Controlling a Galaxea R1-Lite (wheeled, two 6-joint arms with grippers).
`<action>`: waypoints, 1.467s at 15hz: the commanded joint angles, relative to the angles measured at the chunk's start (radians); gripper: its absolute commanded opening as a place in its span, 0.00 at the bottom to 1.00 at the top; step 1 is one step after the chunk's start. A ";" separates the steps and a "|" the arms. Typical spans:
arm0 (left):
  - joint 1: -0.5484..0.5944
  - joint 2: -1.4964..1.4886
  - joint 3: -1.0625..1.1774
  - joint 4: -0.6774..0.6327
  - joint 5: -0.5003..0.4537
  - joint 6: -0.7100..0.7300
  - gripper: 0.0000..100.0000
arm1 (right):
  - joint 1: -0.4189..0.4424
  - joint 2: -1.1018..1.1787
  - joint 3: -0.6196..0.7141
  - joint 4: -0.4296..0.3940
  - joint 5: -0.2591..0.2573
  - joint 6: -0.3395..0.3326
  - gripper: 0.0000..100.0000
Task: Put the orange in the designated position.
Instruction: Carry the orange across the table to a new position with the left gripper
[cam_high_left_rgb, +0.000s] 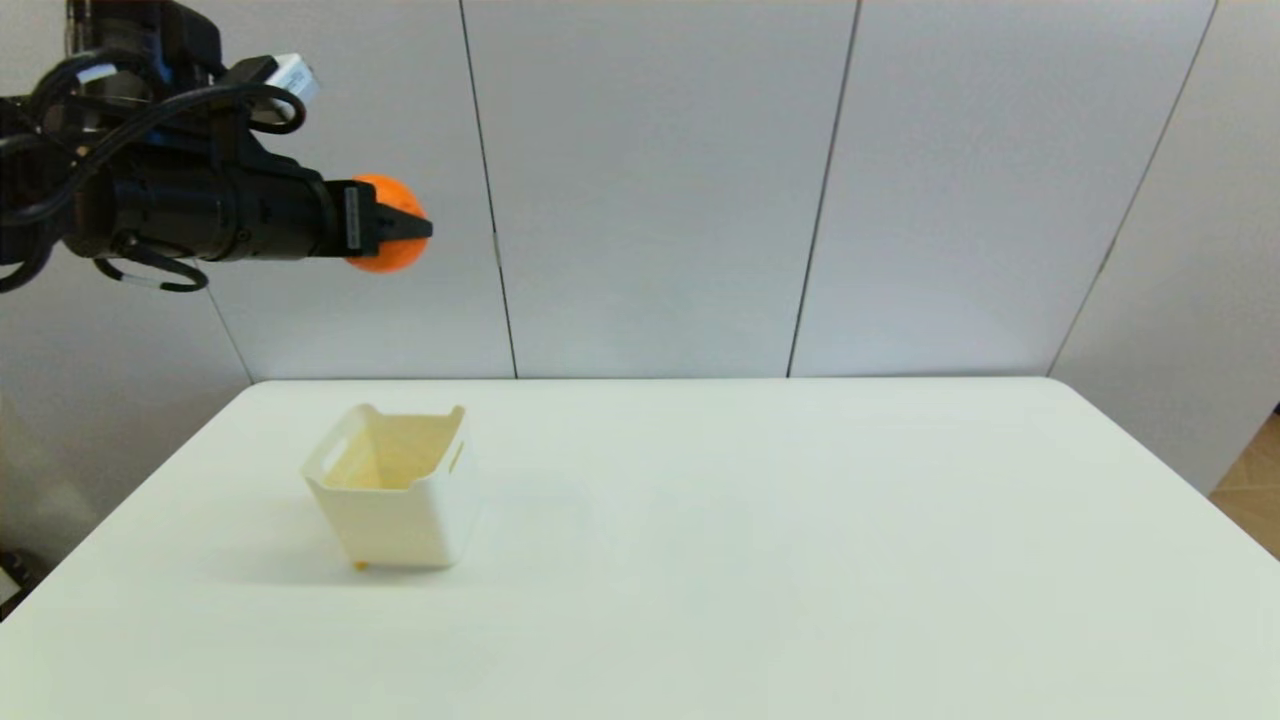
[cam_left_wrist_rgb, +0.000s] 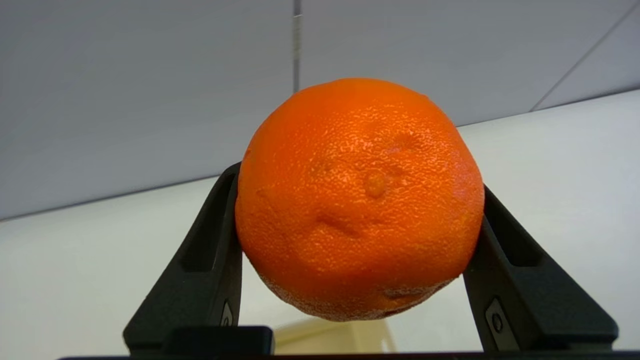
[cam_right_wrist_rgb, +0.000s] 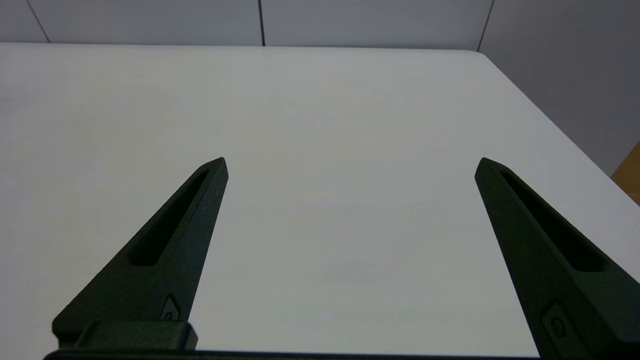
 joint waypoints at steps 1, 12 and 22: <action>0.078 -0.095 0.096 0.001 0.000 0.000 0.00 | 0.000 0.002 0.000 0.000 0.000 0.000 1.00; 0.325 -0.120 0.354 -0.001 0.003 0.000 0.00 | 0.000 0.002 0.000 0.000 0.000 0.000 1.00; 0.324 0.144 0.383 -0.027 0.001 0.027 0.00 | 0.000 0.002 0.000 0.001 0.000 0.000 1.00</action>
